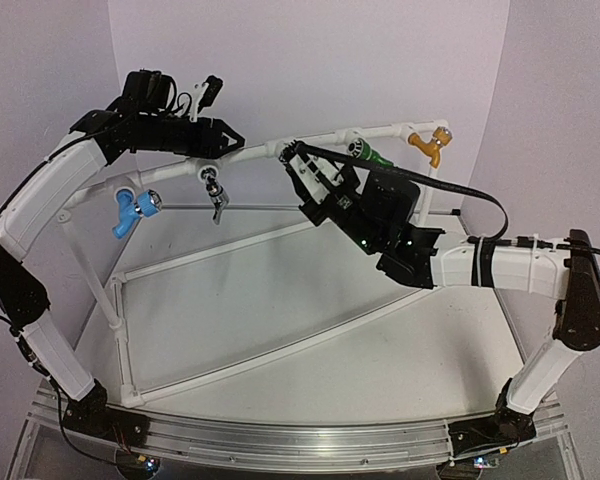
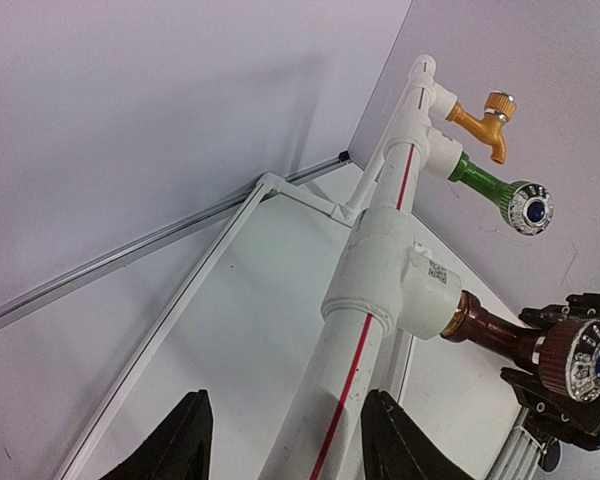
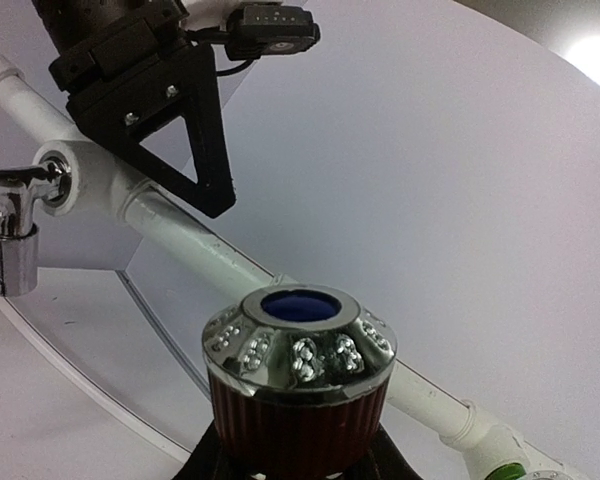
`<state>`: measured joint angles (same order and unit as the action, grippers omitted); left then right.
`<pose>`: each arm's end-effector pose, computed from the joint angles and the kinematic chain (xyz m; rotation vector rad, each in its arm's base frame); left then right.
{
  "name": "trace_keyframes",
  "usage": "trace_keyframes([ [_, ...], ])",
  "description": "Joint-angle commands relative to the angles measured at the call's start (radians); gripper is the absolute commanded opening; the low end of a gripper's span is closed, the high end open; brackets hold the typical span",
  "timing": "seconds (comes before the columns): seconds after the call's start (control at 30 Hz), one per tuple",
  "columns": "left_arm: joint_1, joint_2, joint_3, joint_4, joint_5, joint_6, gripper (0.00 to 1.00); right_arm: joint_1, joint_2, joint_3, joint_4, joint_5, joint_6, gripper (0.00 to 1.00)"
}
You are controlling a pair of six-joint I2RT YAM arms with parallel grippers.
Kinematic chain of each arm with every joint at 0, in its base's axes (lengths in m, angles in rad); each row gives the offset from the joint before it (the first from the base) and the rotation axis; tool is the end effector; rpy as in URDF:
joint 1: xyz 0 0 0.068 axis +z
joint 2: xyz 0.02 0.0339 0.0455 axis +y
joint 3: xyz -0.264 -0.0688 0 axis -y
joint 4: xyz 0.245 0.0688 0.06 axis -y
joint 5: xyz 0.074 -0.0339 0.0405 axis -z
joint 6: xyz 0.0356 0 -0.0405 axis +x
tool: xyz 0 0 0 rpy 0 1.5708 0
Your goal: Install the water faucets
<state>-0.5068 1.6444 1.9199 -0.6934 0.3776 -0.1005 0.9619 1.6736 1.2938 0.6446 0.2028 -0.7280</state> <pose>0.3055 -0.1846 0.4577 0.6545 1.9313 -0.7623 0.2358 0.3256 0.3695 -0.8578 0.9925 0.0669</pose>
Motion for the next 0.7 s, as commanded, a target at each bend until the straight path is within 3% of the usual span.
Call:
trace_keyframes([
  [0.0, -0.017, 0.016, -0.073, -0.258, 0.039, -0.027, 0.53, -0.085, 0.042, 0.007, 0.063, 0.168, 0.143, 0.0],
  [0.67, -0.018, 0.021, -0.07, -0.262, 0.063, -0.039, 0.52, -0.095, 0.14, -0.048, 0.225, 0.287, 0.711, 0.0],
])
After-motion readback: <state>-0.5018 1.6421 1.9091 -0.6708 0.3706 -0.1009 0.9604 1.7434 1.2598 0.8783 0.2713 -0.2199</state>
